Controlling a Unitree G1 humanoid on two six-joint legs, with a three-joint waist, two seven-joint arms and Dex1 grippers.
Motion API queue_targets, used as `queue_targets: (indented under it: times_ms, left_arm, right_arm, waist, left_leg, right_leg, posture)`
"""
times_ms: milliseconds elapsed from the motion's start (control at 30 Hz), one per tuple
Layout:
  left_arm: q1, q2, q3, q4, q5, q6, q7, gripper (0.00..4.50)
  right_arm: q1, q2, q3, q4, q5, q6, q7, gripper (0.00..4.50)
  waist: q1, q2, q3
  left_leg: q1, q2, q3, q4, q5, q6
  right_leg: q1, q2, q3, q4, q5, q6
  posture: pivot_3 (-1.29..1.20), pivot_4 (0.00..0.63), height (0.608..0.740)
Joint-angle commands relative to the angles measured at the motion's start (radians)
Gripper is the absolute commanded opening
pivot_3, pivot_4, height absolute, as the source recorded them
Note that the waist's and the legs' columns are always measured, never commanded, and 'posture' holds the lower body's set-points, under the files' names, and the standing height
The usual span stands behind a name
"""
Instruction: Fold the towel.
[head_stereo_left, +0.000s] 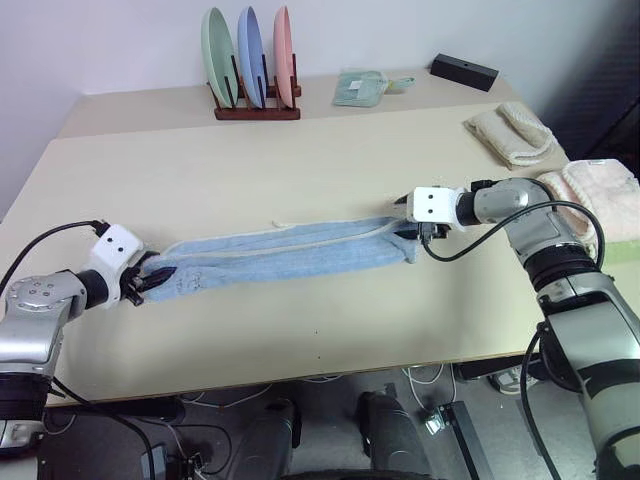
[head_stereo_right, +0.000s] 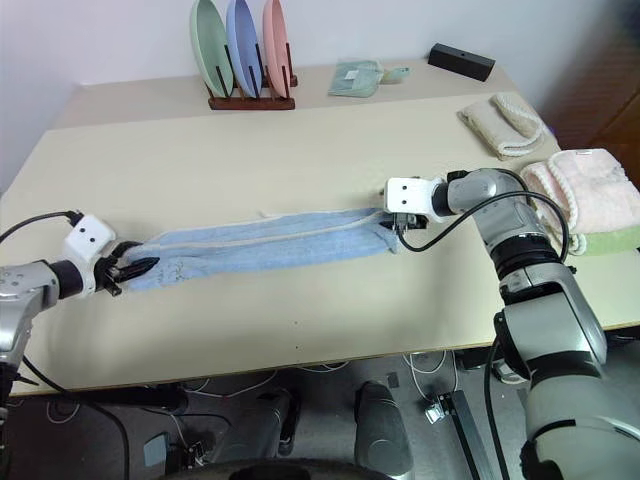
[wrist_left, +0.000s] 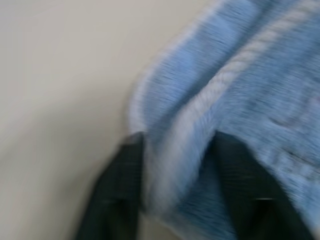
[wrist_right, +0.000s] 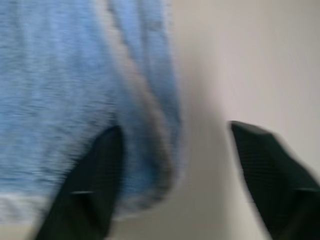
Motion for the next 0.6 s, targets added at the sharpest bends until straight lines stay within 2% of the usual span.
queue_targets:
  times_ms: [33,267,400,467,533,600]
  left_arm:
    - [-0.066,-0.040,0.071,0.034,0.001,-0.015,0.122,3.40]
    - [-0.143,-0.136,0.134,0.101,-0.014,0.029,0.321,3.40]
    - [-0.114,-0.146,0.142,0.062,-0.025,0.043,0.318,3.40]
    - [-0.091,-0.142,0.160,0.024,-0.045,0.041,0.307,3.40]
    - [-0.068,-0.139,0.182,-0.020,-0.070,0.043,0.293,3.46]
    - [-0.039,-0.133,0.207,-0.085,-0.097,0.037,0.269,3.46]
  right_arm:
    - [-0.040,-0.020,-0.044,0.014,-0.027,-0.010,-0.128,3.91]
    - [-0.037,-0.007,-0.076,0.020,-0.045,0.057,-0.282,3.91]
    - [0.000,-0.029,-0.091,-0.036,-0.031,0.065,-0.261,3.91]
    - [0.040,-0.054,-0.132,-0.102,0.027,0.114,-0.197,3.91]
    - [0.090,-0.075,-0.179,-0.191,0.098,0.183,-0.133,4.48]
    - [0.173,-0.091,-0.255,-0.353,0.229,0.348,-0.055,4.48]
  waist:
    - [0.001,0.000,0.000]
    - [0.001,0.000,0.000]
    - [-0.007,0.000,0.000]
    - [-0.012,0.000,0.000]
    - [-0.012,0.000,0.000]
    - [-0.011,0.000,0.000]
  left_leg:
    - [0.000,0.000,0.000,0.000,0.000,0.000]
    - [0.000,0.000,0.000,0.000,0.001,-0.002]
    - [0.000,0.000,0.000,0.000,0.001,-0.002]
    - [-0.001,0.000,0.000,0.000,0.001,-0.002]
    - [-0.001,0.000,-0.001,0.000,0.001,-0.002]
    - [-0.002,0.000,-0.001,0.001,0.001,-0.001]
  right_leg:
    - [0.000,0.000,0.000,0.000,0.000,0.000]
    - [0.000,0.000,0.000,0.000,0.001,0.000]
    - [0.000,0.000,0.000,0.000,0.001,0.000]
    - [0.000,0.000,0.000,0.000,0.001,0.000]
    - [0.000,0.000,0.000,0.000,0.001,0.000]
    - [0.000,0.000,0.000,0.000,0.001,0.001]
  posture:
    - [0.00,0.150,0.738]
    - [0.00,0.150,0.738]
    - [0.00,0.150,0.738]
    - [0.00,0.150,0.738]
    - [0.00,0.150,0.738]
    - [0.00,0.150,0.738]
